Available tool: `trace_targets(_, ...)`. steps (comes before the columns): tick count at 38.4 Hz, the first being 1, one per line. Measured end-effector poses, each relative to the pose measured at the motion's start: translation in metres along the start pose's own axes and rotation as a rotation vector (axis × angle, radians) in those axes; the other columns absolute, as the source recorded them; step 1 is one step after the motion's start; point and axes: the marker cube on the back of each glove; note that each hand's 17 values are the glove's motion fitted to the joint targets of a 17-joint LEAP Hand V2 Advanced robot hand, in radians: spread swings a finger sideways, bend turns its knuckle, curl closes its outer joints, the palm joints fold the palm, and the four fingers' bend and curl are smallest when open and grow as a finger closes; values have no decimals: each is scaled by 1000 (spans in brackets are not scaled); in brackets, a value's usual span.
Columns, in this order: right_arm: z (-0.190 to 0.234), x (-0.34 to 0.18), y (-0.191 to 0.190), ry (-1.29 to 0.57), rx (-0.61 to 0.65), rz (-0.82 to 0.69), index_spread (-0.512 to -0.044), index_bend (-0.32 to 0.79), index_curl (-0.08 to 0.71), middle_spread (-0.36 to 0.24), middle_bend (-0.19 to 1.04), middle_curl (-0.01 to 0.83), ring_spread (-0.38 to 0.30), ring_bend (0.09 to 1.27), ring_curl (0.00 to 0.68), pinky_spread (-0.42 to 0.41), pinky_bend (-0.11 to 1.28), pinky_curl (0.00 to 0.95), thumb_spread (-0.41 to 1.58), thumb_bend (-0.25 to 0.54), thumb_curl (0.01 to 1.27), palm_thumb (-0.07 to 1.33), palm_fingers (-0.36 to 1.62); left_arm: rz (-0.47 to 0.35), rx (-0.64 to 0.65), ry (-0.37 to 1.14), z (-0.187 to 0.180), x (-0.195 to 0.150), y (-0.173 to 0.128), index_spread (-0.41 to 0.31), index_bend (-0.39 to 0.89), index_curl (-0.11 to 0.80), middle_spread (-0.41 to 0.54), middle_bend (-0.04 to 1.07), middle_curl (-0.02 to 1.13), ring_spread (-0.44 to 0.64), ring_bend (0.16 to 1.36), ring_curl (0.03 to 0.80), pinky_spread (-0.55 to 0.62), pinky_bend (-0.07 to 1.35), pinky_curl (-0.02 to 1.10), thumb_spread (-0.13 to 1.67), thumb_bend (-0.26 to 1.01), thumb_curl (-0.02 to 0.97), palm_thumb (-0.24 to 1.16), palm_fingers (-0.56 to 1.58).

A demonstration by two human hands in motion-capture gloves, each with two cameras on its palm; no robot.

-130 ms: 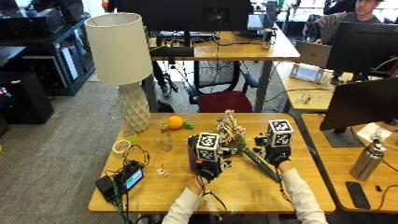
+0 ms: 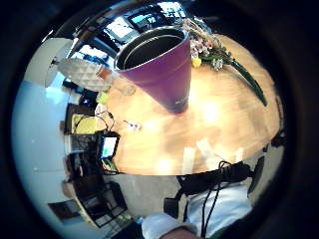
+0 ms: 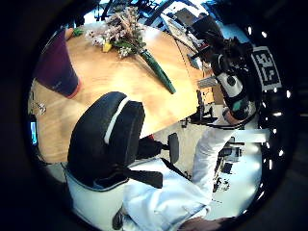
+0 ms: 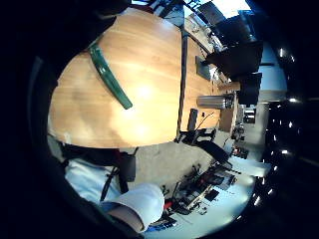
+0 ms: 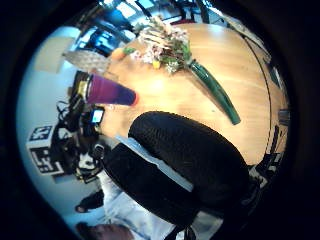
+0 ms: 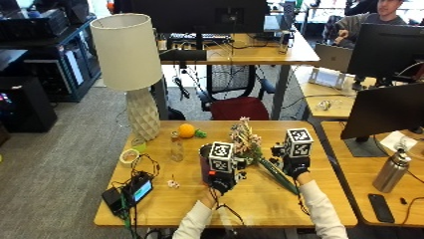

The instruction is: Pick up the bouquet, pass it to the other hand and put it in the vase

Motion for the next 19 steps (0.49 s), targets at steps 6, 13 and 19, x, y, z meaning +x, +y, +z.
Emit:
trace_targets(6,-13,-5,11,3,4,-9,-340,118,112,-40,213,153,94,404,165,227,510,223,873,25,69,118,338,4,-14,-21,1,-1,3,-30,190,176,145,160,118,294,460,160,357,332,163,923,90,92,204,299)
trace_targets(13,-17,-7,13,22,-2,-17,-370,122,136,-43,216,201,105,419,193,245,520,254,1008,-1,99,125,322,24,-4,5,-5,-3,11,-33,186,226,160,166,150,335,474,181,396,332,196,1057,61,126,210,281)
trace_targets(19,-24,-9,16,43,-92,4,-365,55,120,-3,272,247,128,514,232,258,532,272,1040,-21,124,115,399,40,14,2,-8,-2,11,-34,184,260,166,168,172,351,481,193,412,329,219,1114,36,150,216,272)
